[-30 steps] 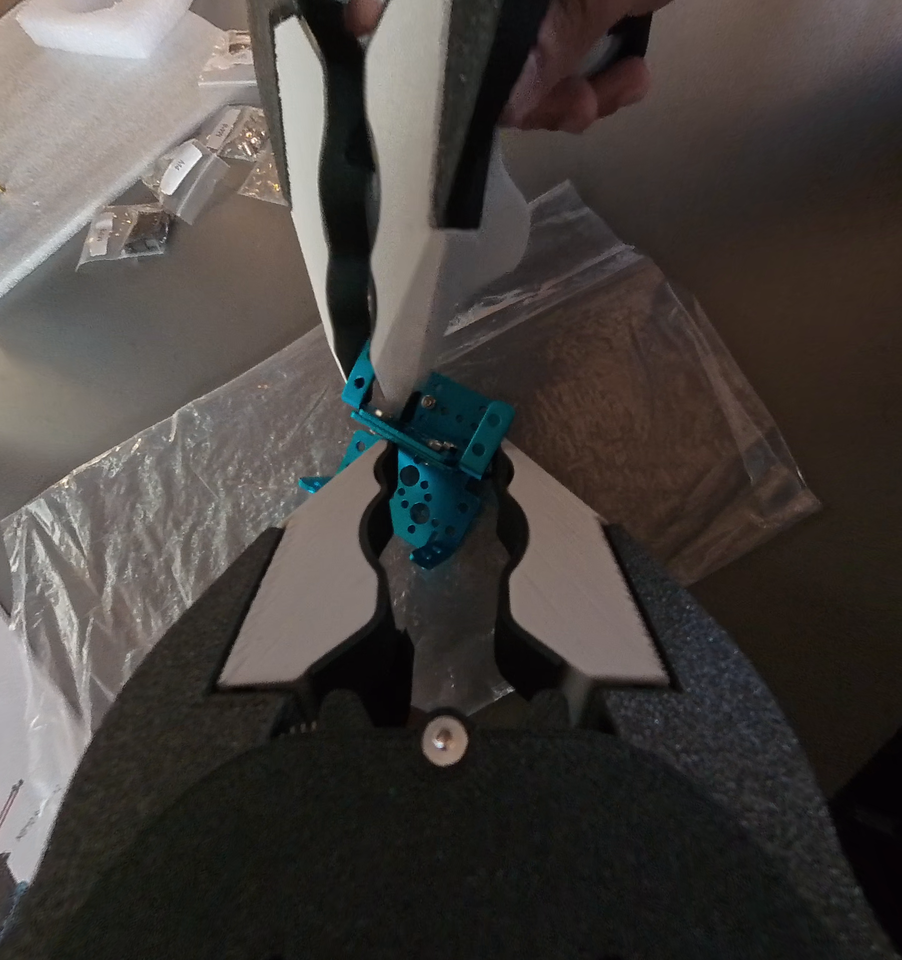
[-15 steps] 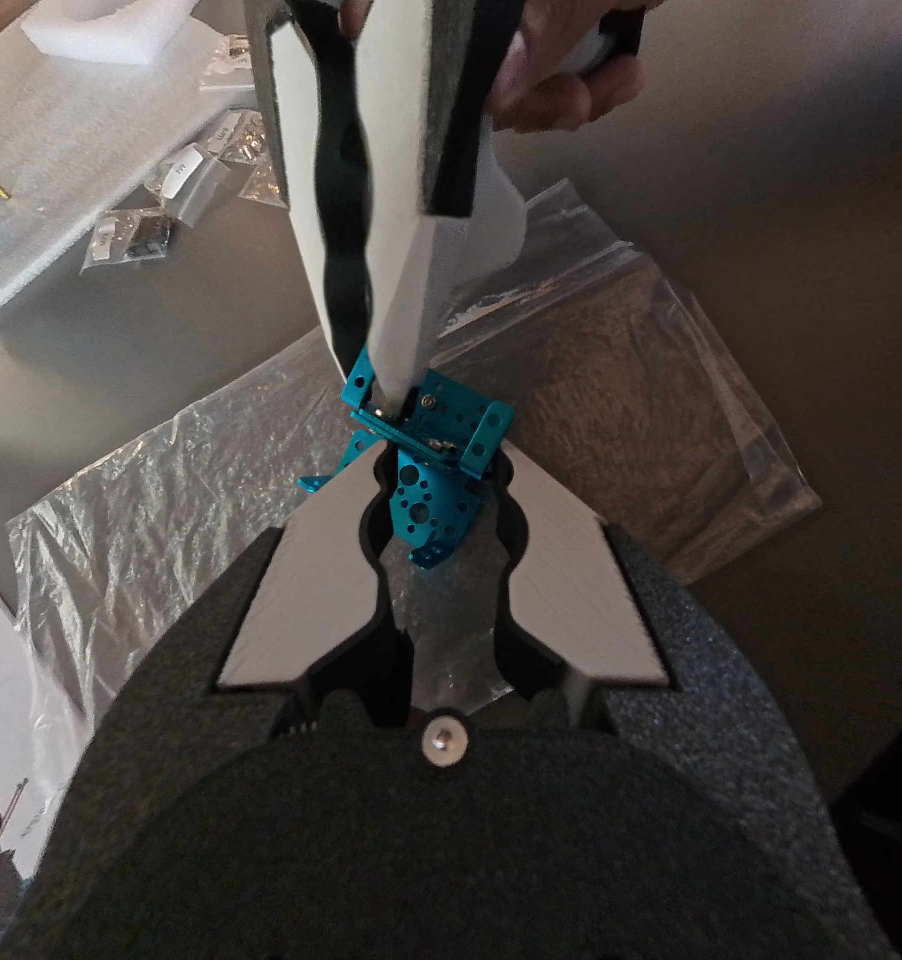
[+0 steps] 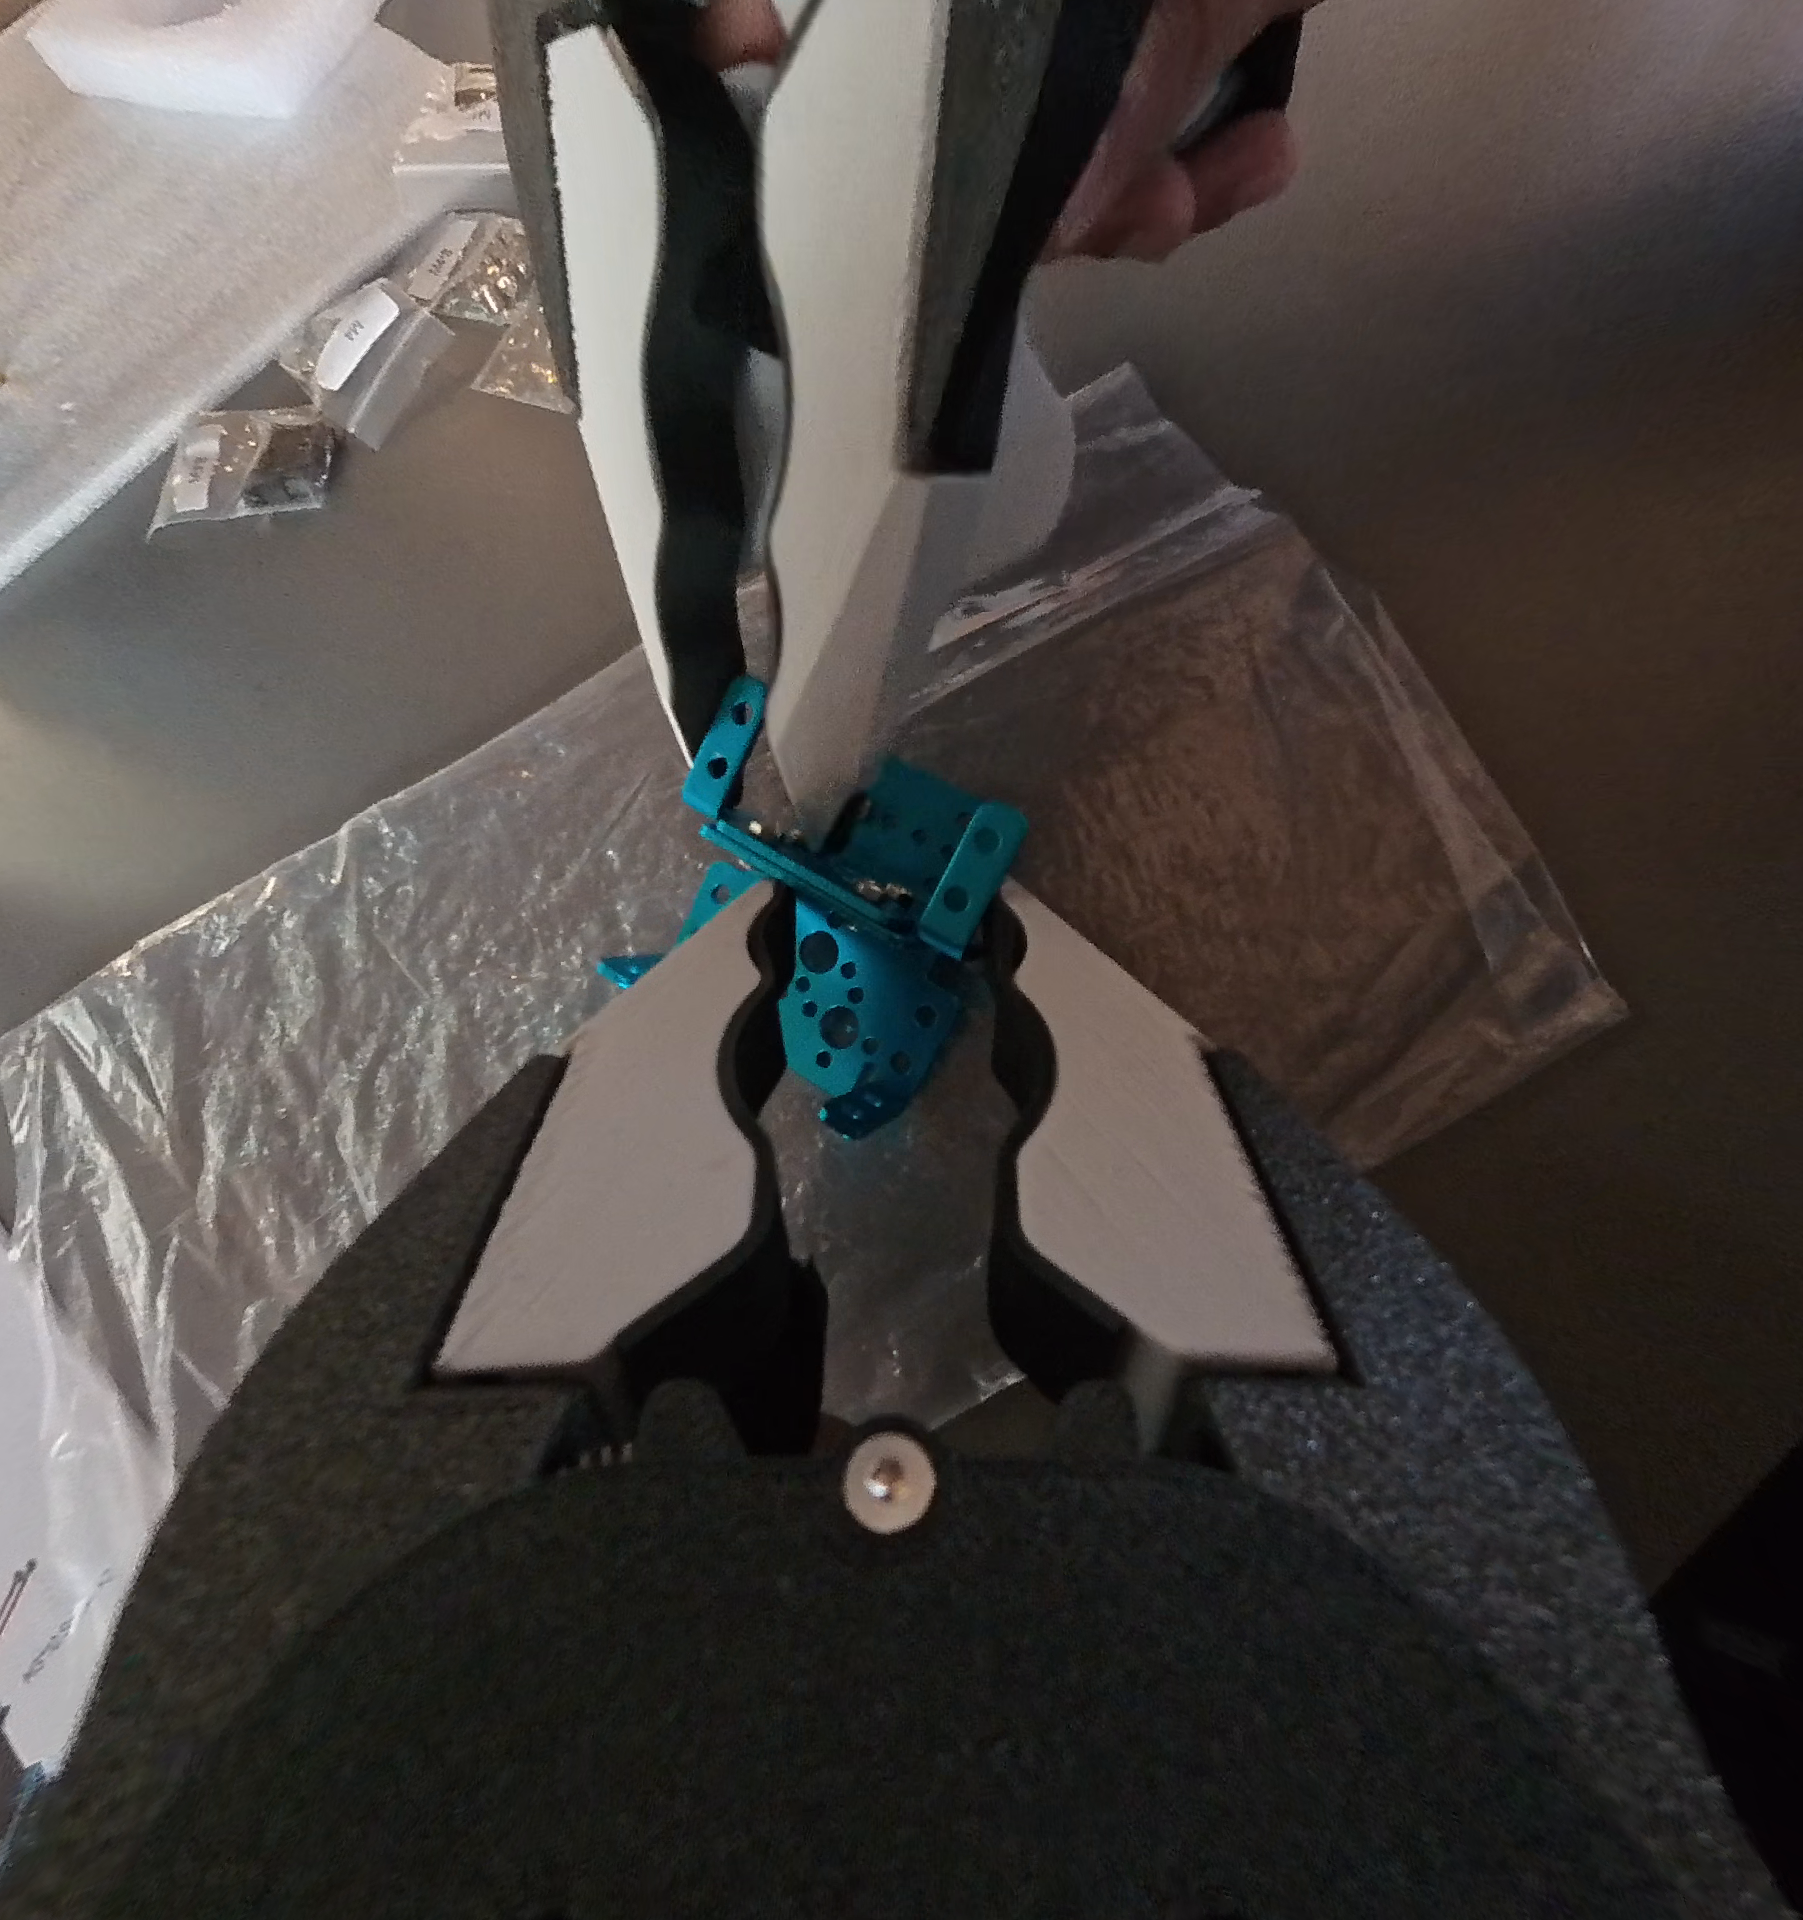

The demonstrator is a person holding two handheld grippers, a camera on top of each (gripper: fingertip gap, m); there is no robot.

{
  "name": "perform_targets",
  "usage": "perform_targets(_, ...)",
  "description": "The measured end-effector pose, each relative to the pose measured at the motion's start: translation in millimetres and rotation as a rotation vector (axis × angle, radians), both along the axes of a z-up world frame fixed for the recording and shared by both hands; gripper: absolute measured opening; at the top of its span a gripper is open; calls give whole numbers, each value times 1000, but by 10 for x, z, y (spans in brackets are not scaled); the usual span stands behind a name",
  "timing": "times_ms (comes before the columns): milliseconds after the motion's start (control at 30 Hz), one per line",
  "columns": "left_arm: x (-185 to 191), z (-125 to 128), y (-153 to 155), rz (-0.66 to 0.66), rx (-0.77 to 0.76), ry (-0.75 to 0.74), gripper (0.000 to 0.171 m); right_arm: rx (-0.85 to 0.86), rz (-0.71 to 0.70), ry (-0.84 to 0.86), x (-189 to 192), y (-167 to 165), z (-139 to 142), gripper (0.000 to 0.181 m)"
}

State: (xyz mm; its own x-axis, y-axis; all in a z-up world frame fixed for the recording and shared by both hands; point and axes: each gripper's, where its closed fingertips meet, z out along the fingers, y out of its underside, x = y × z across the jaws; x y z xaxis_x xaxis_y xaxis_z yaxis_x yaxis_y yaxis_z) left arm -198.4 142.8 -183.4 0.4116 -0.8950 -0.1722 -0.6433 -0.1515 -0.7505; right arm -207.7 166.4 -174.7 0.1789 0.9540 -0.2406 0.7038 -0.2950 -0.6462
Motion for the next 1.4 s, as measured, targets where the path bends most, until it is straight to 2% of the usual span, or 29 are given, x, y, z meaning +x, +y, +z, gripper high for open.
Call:
perform_targets(67, 1, 0, 0, 1, 3, 1, 36, 30, -4, -9, 3, 22, -9, 18)
perform_targets(167, 0, -4, -1, 0, 13, 8, 36, -28, -24, 9, 6, 40, 10, 12)
perform_targets(233, 2, -5, -5, -4, 11, 7, 36, -45, -16, 27, 10, 27, 9, 13)
perform_targets(300, 0, -3, -2, -1, 3, 2, 36, -41, 5, 22, 1, -16, 16, 26)
perform_targets(333, 0, -3, -1, -1, 0, 0, 36, -26, 6, 12, 2, -16, 12, 27)
perform_targets(400, 0, -3, 0, 0, 2, 1, 36, 16, -4, -5, 5, 17, -5, 18)
perform_targets(533, -1, -6, 1, -1, 9, 7, 36, -21, -12, 8, 7, 25, 10, 15)
perform_targets(633, -1, -6, -2, -3, 5, 3, 36, -58, 7, 26, 3, -26, 23, 27)
perform_targets(767, -1, -4, 2, 0, 0, 1, 36, 39, 2, -10, 6, 22, -8, 18)
perform_targets(900, 2, -7, 1, -3, 4, 3, 36, 2, 4, 11, 12, 13, 5, 17)
perform_targets(1000, -1, -5, 2, -2, -5, -2, 36, -60, 14, 25, -1, -36, 22, 31)
perform_targets(1067, 0, -4, 5, -1, -5, -2, 36, 17, -1, 0, 2, 19, -9, 19)
perform_targets(1100, -2, -4, 7, 1, -3, -1, 36, 38, -1, -10, 0, 24, -10, 18)
perform_targets(1233, -4, -8, 17, 4, 9, 6, 36, -20, -26, 14, 3, 55, 13, 11)
perform_targets(1300, -3, -8, 17, 4, 7, 4, 36, -45, -10, 32, 3, 22, 16, 17)
perform_targets(1333, -5, -7, 18, 4, 3, 2, 36, -64, 9, 37, -5, -25, 30, 30)
perform_targets(1367, -5, -7, 18, 5, 1, 1, 36, -60, 17, 30, -8, -44, 34, 35)
perform_targets(1400, -4, -7, 18, 4, 1, 1, 36, -24, 6, 10, -3, -13, 17, 28)
